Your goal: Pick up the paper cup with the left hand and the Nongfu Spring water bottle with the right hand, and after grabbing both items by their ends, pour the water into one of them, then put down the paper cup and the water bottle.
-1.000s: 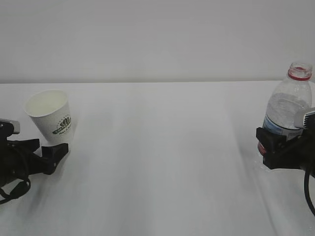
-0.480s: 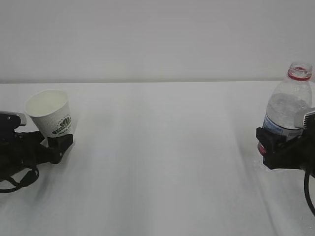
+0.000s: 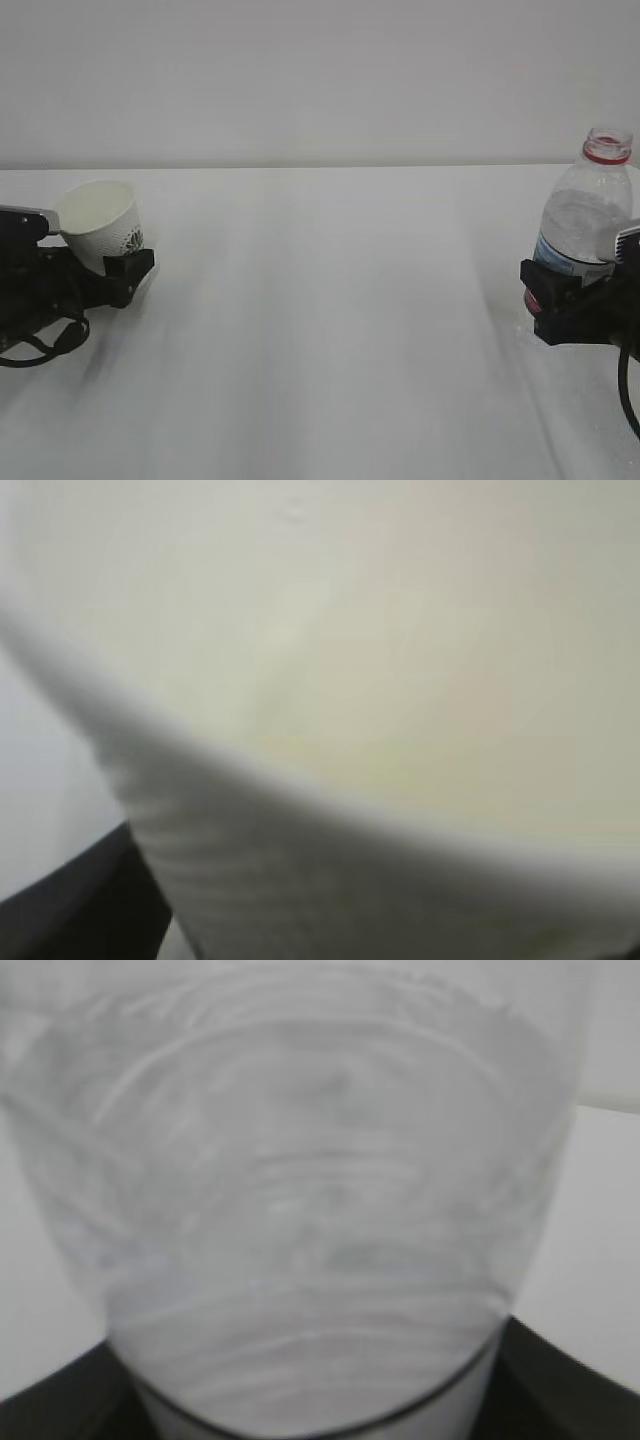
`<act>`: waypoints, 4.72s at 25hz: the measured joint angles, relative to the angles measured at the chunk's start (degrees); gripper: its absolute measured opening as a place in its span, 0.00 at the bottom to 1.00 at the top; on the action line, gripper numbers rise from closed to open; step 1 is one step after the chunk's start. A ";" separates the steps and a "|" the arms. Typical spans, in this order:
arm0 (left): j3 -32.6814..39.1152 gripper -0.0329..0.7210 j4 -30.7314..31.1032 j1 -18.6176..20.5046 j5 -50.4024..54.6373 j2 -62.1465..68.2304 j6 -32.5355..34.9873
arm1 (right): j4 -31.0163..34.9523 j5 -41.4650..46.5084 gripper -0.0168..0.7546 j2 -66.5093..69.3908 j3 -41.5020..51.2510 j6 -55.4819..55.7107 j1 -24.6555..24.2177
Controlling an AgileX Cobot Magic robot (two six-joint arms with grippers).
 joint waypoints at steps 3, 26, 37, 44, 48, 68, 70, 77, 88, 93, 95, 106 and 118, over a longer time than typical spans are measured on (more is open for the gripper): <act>-1.04 0.96 0.00 0.00 0.00 0.02 0.00 | 0.00 0.00 0.66 0.00 0.00 -0.14 0.00; -3.27 0.78 0.00 0.00 0.00 0.35 0.00 | 0.00 0.00 0.66 0.00 0.00 -0.37 0.00; -3.31 0.77 4.23 0.00 0.00 0.35 -0.38 | 0.00 0.00 0.66 0.00 0.00 -0.49 0.00; -3.31 0.77 9.64 0.00 -0.04 0.35 -0.46 | 0.00 0.00 0.67 0.00 0.00 -0.60 0.00; -3.31 0.77 13.07 0.00 -0.13 0.35 -0.61 | 0.00 0.00 0.67 0.00 0.00 -0.60 0.00; -3.76 0.76 19.92 -14.18 -0.07 0.35 -3.40 | 0.00 0.00 0.66 0.00 0.00 -0.60 0.00; -3.76 0.76 19.92 -15.66 -0.07 0.35 -3.40 | 0.00 0.00 0.66 0.00 0.00 -0.60 0.00; -4.45 0.76 19.92 -19.26 0.07 -1.49 -3.40 | 0.00 0.00 0.66 0.00 0.00 -0.60 0.00; -9.07 0.76 19.92 -26.99 0.07 -1.61 -3.52 | 0.00 0.00 0.66 0.00 0.00 -0.60 0.00; -9.44 0.76 19.92 -30.81 0.07 -1.61 -3.52 | 0.00 0.00 0.66 0.00 0.00 -0.60 0.00; -9.44 0.76 20.02 -32.06 0.11 -1.61 -3.52 | 0.00 0.00 0.66 0.00 0.00 -0.60 0.00; -9.44 0.76 23.39 -33.54 1.81 -1.61 -3.63 | 0.00 0.00 0.66 0.00 0.00 -0.60 0.00; -9.44 0.76 25.55 -33.54 2.42 -1.61 -4.67 | -0.12 0.10 0.66 -0.42 0.13 -0.60 0.00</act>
